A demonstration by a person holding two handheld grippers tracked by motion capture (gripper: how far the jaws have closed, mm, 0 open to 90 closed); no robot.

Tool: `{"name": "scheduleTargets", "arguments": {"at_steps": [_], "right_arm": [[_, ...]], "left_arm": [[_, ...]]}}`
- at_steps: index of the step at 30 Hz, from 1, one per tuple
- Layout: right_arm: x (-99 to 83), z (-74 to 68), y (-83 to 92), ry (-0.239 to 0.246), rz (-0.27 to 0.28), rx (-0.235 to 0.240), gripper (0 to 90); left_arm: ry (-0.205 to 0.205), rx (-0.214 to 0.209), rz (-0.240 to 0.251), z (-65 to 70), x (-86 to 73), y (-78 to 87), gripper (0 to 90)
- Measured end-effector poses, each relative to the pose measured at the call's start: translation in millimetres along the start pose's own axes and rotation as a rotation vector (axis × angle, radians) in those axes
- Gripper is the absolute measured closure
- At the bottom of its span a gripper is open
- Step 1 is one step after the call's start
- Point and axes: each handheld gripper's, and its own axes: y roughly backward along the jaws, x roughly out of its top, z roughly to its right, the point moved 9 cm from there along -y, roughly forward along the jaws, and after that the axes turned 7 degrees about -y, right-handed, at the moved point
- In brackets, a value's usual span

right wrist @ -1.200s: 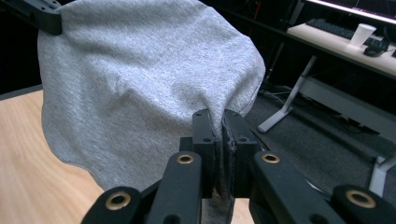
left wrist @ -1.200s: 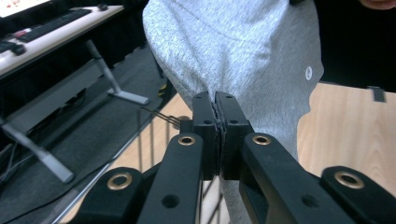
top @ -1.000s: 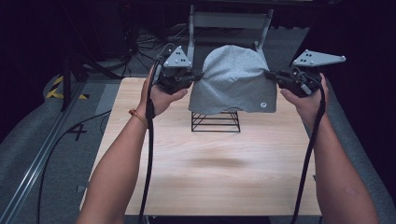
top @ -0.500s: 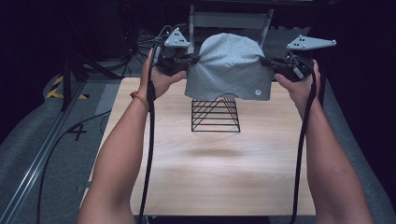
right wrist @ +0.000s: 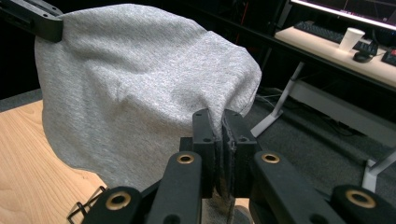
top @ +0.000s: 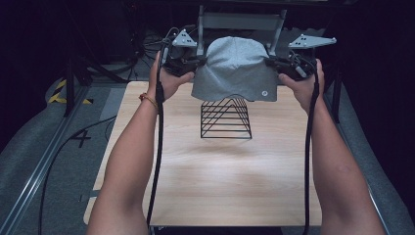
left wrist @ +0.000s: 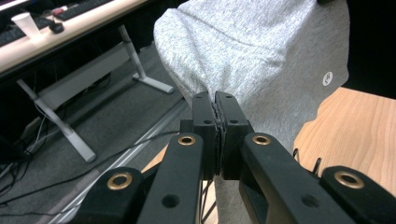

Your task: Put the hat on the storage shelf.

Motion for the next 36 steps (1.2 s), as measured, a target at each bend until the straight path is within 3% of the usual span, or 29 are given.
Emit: {"name": "scheduleTargets", "arguments": {"at_steps": [2,5,7,15,28,34,36], "right_arm": [[-3.6,1.6,-3.2,0.002,-0.009,-0.002,85.2],[-7.3,2.8,-6.4,-0.013,-0.017,0.003,85.2],[-8.5,2.3,-7.1,-0.015,-0.01,0.011,85.1],[-15.6,-2.7,0.6,-0.012,-0.001,0.041,85.1],[-14.2,-18.5,15.6,0.012,0.018,0.06,85.1],[-23.7,-23.0,16.7,0.011,0.016,0.069,85.1],[-25.6,-23.4,17.7,0.006,0.02,0.075,85.1]], "left_arm": [[0.002,0.001,-0.012,-1.2,-4.9,-4.1,88.2],[0.035,-0.017,0.006,-1.4,-8.4,-8.3,88.2],[0.033,-0.031,0.013,1.3,-10.6,-9.3,88.2],[0.047,-0.057,0.048,5.4,-14.6,1.7,88.2],[0.03,-0.094,0.079,20.5,-15.6,20.5,88.2],[0.038,-0.11,0.093,27.1,-26.6,23.0,88.2],[0.027,-0.101,0.071,28.7,-32.2,23.6,88.2]]}}
